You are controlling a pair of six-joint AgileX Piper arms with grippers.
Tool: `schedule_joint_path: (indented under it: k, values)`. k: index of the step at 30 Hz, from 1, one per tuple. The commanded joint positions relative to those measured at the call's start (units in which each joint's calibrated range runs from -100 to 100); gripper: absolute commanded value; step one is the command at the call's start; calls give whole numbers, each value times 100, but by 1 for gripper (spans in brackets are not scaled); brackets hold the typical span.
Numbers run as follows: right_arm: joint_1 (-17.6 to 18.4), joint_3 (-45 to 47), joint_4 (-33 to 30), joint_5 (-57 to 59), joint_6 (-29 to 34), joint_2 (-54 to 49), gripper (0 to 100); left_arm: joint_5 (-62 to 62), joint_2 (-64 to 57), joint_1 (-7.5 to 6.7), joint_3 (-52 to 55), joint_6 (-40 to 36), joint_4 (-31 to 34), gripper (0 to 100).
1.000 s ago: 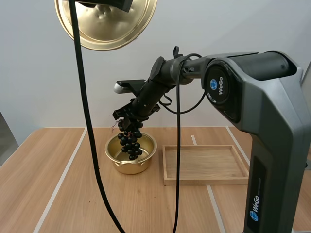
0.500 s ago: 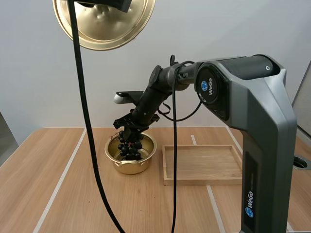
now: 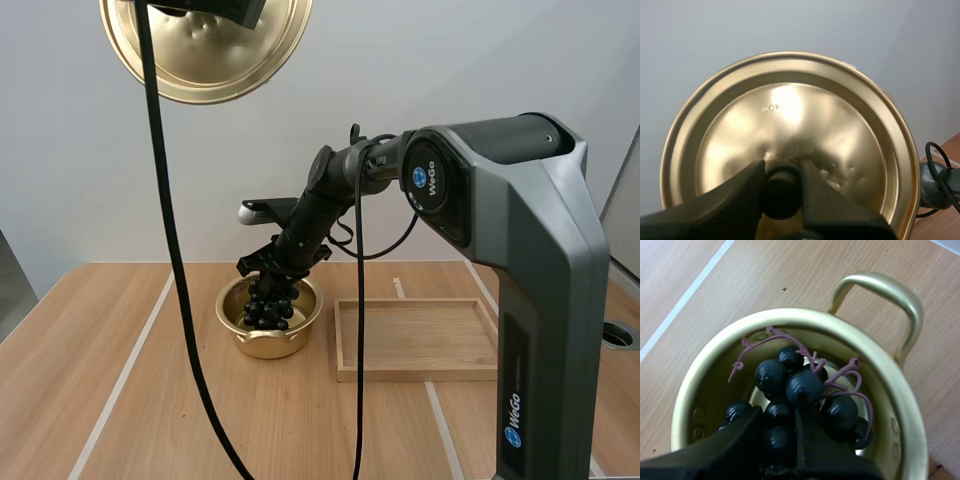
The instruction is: Open the pot, put the grape inside, and close it
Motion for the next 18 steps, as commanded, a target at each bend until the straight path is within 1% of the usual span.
schedule_joint_path:
  k: [1, 6, 18]
  values:
    - [5, 14, -64, -332, -60, -49, 0, -250, -29, -16, -56, -27, 14, 0]
    - [5, 14, -204, -506, -60, -36, 0, -232, -29, -16, -56, -27, 13, 0]
    - [5, 14, -109, -880, -60, 541, 0, -195, -29, -16, -56, -27, 13, 0]
